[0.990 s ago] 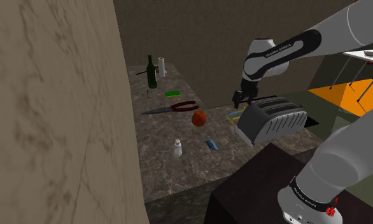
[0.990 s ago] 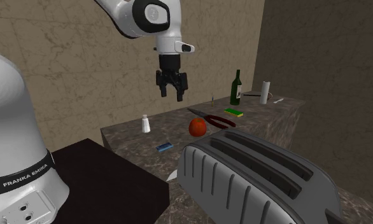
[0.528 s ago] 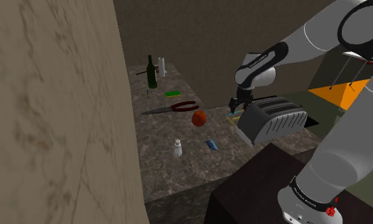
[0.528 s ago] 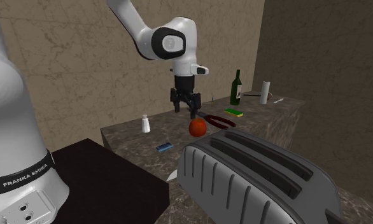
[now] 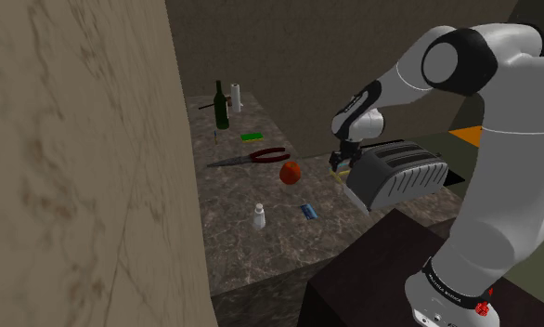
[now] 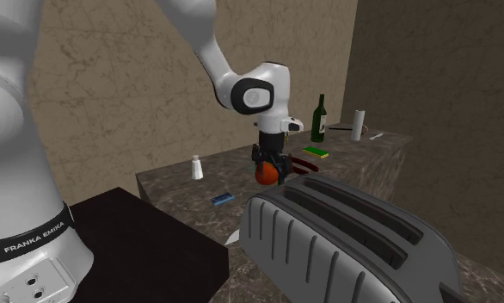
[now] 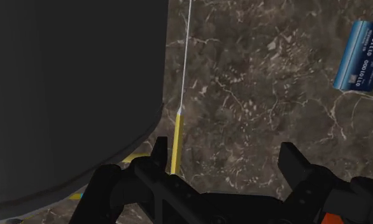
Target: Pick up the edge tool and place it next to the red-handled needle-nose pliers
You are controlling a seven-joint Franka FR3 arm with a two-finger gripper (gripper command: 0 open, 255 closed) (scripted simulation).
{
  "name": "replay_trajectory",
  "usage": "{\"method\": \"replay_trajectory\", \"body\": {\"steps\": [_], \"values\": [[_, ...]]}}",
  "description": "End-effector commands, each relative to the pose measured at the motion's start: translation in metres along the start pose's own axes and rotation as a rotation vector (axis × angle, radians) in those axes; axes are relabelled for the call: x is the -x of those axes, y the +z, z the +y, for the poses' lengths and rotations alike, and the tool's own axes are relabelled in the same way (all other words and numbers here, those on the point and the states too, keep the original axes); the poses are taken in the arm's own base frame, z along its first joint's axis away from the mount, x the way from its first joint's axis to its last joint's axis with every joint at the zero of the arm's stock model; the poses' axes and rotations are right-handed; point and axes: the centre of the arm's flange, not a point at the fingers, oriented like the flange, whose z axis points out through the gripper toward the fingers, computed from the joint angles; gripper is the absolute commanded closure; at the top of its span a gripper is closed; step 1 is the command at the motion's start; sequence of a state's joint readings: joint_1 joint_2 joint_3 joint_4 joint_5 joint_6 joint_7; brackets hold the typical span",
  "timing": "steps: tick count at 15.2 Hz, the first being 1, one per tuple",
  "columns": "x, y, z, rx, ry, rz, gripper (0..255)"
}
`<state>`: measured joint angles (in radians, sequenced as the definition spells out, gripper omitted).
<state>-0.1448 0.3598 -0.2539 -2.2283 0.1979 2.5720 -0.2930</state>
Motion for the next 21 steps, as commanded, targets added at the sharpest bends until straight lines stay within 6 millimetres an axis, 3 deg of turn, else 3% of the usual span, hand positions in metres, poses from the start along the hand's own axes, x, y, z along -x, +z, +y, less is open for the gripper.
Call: {"method": "replay_trajectory", "body": {"steps": [1,8,15,21], "values": [[-0.011,0.023,0.009,-0.002,0.011,-0.002,0],[-0.052,0.094,0.042,-0.01,0.047,-0.006,0],[-0.052,0.131,0.042,-0.01,0.047,-0.006,0],[-0.052,0.134,0.042,-0.01,0.047,-0.006,0]]}}
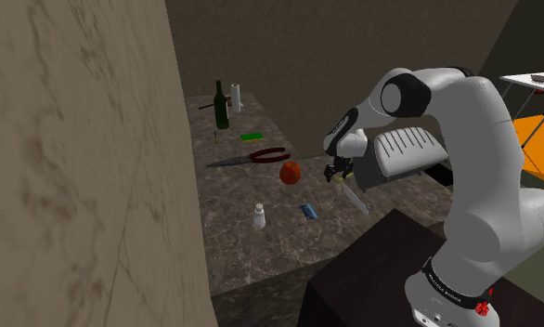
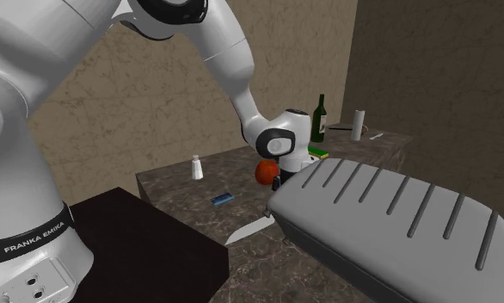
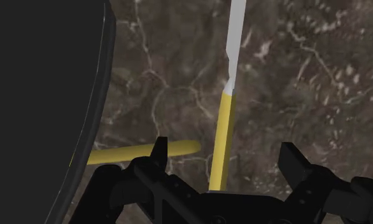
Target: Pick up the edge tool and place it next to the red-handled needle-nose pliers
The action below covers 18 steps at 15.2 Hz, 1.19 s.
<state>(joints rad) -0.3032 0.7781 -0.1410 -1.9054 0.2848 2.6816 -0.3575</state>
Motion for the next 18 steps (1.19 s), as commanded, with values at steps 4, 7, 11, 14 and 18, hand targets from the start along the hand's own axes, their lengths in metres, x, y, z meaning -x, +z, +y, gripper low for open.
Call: {"method": "replay_trajectory", "body": {"steps": [4,7,11,14,18], "values": [[0.005,0.009,0.004,-0.002,0.003,-0.023,255],[0.005,0.012,0.012,-0.003,0.003,-0.023,255],[0.007,0.01,0.017,-0.005,0.004,-0.023,255],[0.006,-0.001,0.0,-0.003,0.003,-0.023,255],[0.006,-0.022,0.0,-0.003,0.003,-0.023,255]]}}
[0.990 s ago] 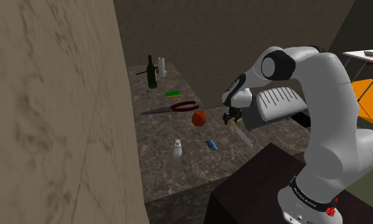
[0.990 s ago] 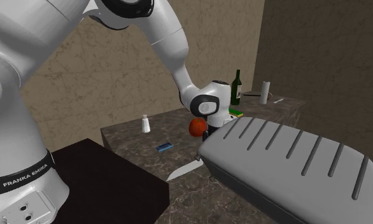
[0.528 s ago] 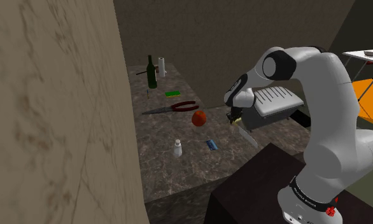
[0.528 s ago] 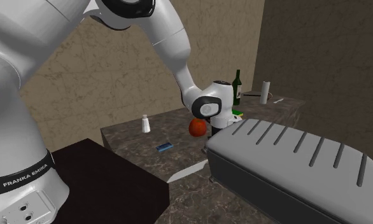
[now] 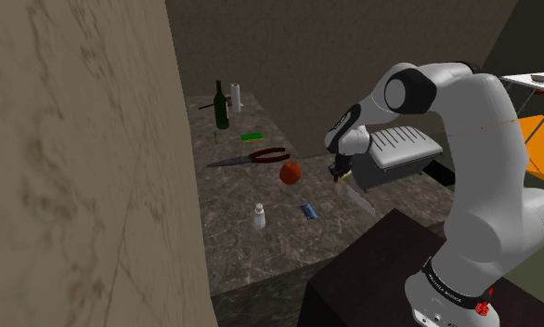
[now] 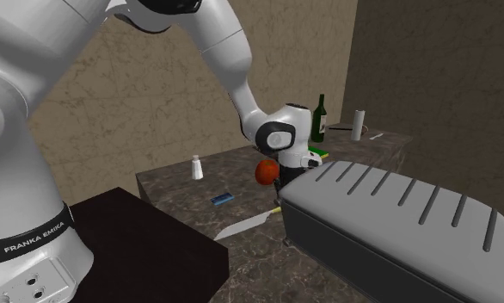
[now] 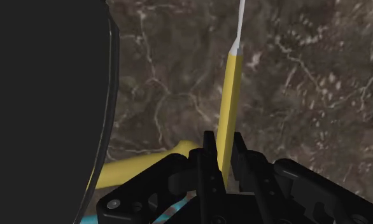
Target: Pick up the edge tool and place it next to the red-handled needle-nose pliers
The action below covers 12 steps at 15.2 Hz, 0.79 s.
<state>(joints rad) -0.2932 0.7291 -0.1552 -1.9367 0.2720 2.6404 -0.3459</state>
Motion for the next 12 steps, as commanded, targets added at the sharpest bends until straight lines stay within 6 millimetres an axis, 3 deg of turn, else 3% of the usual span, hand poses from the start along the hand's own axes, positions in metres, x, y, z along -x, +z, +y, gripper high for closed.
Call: {"method": "replay_trajectory", "body": {"steps": [1,12], "values": [[0.001,-0.011,0.0,0.0,0.0,-0.001,255],[0.001,-0.069,-0.002,0.0,0.0,-0.001,255]]}}
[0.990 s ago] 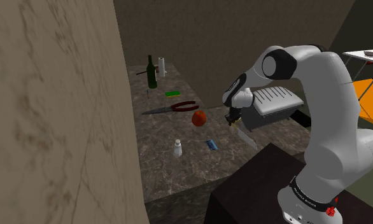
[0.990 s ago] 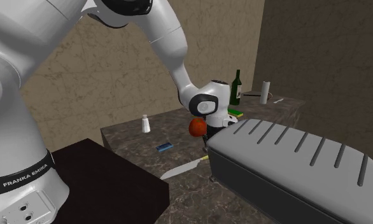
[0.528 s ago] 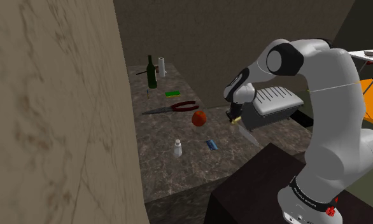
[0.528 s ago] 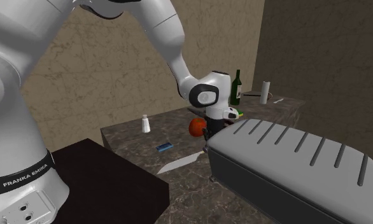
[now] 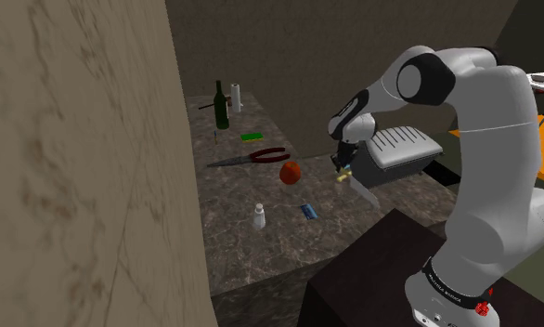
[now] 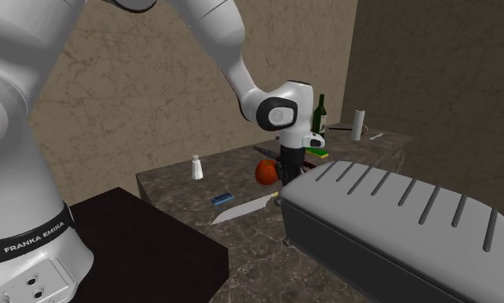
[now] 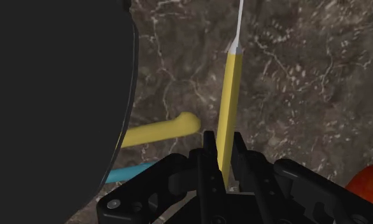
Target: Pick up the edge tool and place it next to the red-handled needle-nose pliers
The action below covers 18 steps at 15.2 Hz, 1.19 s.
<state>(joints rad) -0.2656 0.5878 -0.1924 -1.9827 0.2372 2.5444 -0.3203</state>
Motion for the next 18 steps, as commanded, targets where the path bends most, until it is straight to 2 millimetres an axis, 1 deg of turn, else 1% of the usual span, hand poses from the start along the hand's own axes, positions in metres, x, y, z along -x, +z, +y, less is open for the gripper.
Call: {"method": "replay_trajectory", "body": {"steps": [1,4,5,18], "values": [[0.001,-0.011,-0.001,0.0,0.0,-0.001,255],[0.001,-0.027,-0.001,0.0,0.0,-0.001,255],[0.001,-0.029,-0.001,0.0,0.0,-0.001,255],[0.012,-0.025,-0.172,0.0,0.0,-0.001,255]]}}
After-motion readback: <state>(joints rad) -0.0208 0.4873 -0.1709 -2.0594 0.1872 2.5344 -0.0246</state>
